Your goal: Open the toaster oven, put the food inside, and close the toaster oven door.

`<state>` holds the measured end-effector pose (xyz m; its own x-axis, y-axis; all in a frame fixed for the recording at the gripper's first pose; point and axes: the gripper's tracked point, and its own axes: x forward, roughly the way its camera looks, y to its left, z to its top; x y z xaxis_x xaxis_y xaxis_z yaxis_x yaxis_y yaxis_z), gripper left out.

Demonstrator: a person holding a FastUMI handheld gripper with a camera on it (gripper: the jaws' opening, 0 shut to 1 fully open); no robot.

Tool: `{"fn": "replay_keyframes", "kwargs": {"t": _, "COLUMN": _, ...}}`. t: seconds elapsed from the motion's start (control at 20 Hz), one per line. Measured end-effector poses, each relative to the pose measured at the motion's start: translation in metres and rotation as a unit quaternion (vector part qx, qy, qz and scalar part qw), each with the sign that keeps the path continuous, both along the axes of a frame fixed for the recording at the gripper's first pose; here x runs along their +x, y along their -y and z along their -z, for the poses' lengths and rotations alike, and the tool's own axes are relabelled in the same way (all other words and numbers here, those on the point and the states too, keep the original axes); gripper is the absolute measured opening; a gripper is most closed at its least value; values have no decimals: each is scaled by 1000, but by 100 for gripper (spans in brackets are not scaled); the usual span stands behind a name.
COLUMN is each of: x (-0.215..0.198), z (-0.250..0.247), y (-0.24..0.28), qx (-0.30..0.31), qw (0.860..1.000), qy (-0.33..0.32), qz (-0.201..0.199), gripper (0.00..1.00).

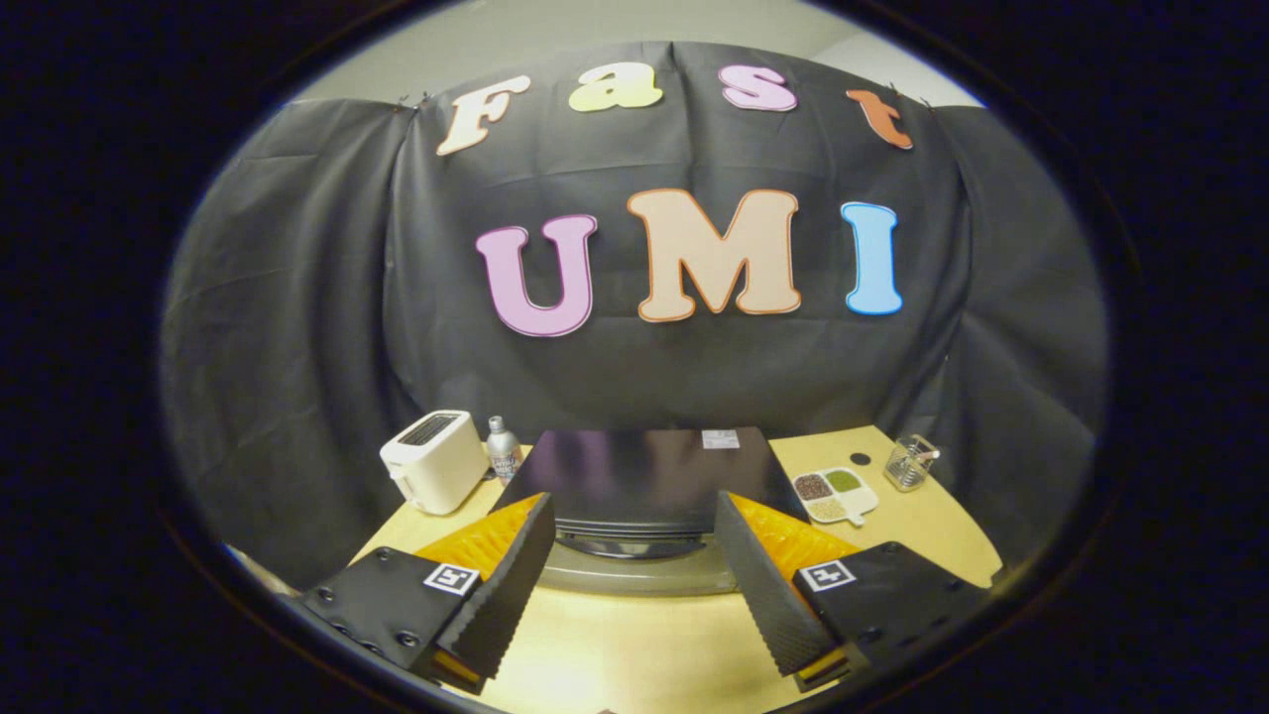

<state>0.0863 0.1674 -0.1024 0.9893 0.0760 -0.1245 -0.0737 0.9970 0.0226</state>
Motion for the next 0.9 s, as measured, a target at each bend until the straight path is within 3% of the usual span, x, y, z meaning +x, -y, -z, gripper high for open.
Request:
{"fn": "replay_keyframes", "kwargs": {"t": 0.25, "x": 60, "z": 38, "y": -24, "qx": 0, "qw": 999, "qy": -5, "qz": 33, "gripper": 100}}
{"fn": "replay_keyframes", "kwargs": {"t": 0.4, "x": 88, "z": 68, "y": -25, "qx": -32, "qw": 998, "qy": -16, "qz": 57, "gripper": 100}}
{"fn": "replay_keyframes", "kwargs": {"t": 0.55, "x": 102, "z": 89, "y": -30, "qx": -42, "qw": 997, "qy": -19, "qz": 59, "gripper": 100}}
{"fn": "replay_keyframes", "kwargs": {"t": 0.9, "x": 102, "z": 92, "y": -26, "qx": -9, "qw": 997, "qy": 49, "qz": 51, "gripper": 100}}
